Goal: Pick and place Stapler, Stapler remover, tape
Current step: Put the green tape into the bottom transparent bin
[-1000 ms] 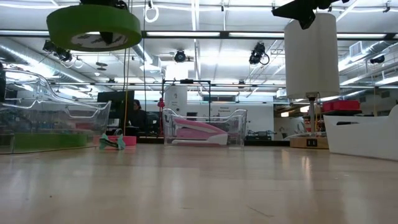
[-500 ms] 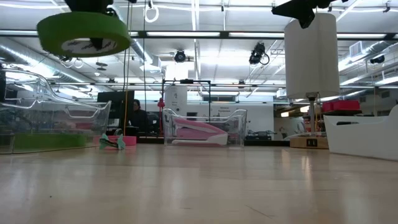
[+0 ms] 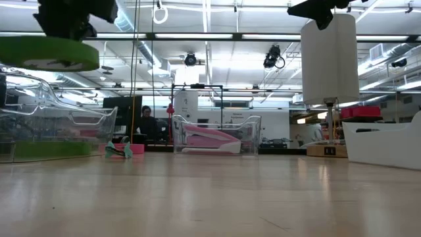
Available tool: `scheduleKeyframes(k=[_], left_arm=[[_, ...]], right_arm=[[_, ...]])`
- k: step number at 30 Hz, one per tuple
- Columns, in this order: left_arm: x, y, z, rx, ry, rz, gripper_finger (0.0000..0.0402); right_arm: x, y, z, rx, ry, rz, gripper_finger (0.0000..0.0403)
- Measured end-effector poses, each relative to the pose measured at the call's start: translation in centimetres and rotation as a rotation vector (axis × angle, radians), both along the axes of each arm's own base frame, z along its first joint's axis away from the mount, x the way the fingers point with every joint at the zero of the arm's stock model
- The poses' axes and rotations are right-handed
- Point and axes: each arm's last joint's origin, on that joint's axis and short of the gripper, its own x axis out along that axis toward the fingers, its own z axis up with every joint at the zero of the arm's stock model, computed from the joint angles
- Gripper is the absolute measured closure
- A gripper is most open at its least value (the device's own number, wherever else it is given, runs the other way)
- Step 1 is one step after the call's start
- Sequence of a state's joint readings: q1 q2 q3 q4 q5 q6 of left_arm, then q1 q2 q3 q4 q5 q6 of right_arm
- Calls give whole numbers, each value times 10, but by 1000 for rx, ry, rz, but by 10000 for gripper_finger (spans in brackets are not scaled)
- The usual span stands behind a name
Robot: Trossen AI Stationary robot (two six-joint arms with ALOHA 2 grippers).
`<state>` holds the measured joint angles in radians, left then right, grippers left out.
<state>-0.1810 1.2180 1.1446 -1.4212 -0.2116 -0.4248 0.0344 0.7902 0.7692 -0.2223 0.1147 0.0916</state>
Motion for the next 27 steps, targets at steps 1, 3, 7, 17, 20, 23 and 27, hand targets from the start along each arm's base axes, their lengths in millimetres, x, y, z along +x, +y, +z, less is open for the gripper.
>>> scheduleKeyframes(k=[1, 3, 7, 17, 20, 23, 27], left_arm=[[-2, 1, -2, -3, 6, -4, 316], [-7, 5, -7, -18, 24, 3, 316], [-16, 9, -18, -38, 61, 16, 316], [-26, 18, -25, -33, 107, 27, 305], [-28, 20, -27, -33, 127, 26, 305], [-28, 20, -28, -34, 132, 25, 307], [-28, 20, -28, -34, 136, 25, 297]], right_arm=[[0, 0, 0, 0, 0, 0, 175], [0, 0, 0, 0, 0, 0, 175], [0, 0, 0, 0, 1, 0, 175], [0, 0, 0, 0, 0, 0, 175], [0, 0, 0, 0, 0, 0, 175], [0, 0, 0, 0, 0, 0, 175], [0, 0, 0, 0, 0, 0, 175]])
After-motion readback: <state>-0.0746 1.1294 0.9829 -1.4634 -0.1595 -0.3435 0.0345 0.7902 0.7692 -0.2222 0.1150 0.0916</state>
